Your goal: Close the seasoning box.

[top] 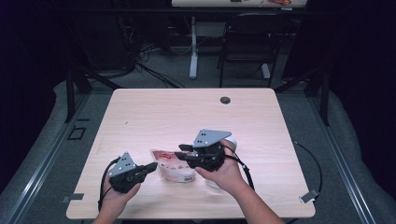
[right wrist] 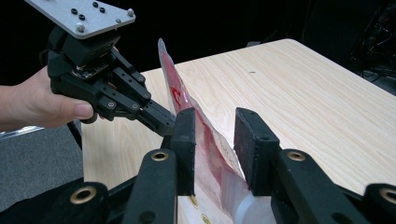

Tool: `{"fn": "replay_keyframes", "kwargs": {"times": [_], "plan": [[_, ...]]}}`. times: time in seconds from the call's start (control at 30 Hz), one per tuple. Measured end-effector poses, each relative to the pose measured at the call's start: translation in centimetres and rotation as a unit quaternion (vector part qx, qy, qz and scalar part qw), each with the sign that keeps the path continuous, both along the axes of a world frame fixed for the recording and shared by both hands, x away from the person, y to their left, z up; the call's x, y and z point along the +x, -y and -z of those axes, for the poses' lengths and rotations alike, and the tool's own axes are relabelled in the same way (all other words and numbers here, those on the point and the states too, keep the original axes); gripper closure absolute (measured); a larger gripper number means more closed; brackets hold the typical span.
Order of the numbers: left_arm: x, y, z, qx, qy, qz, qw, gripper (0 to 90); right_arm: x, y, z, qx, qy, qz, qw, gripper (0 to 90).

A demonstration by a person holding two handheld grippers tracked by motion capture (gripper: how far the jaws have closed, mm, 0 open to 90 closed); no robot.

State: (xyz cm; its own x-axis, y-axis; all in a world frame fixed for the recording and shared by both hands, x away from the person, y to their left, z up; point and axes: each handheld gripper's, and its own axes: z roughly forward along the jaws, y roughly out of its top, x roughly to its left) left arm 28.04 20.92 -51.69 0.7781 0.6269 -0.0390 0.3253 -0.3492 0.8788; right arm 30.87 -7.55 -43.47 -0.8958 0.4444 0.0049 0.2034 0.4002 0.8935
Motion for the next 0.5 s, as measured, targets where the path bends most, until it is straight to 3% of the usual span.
{"fn": "replay_keyframes", "kwargs": {"times": [0.5], "plan": [[-0.36, 0.62, -0.54, 0.004, 0.008, 0.003, 1.0, 90.0, -0.26, 0.35, 0.0, -0.009, 0.0, -0.007, 0.9999, 70.4]]}}
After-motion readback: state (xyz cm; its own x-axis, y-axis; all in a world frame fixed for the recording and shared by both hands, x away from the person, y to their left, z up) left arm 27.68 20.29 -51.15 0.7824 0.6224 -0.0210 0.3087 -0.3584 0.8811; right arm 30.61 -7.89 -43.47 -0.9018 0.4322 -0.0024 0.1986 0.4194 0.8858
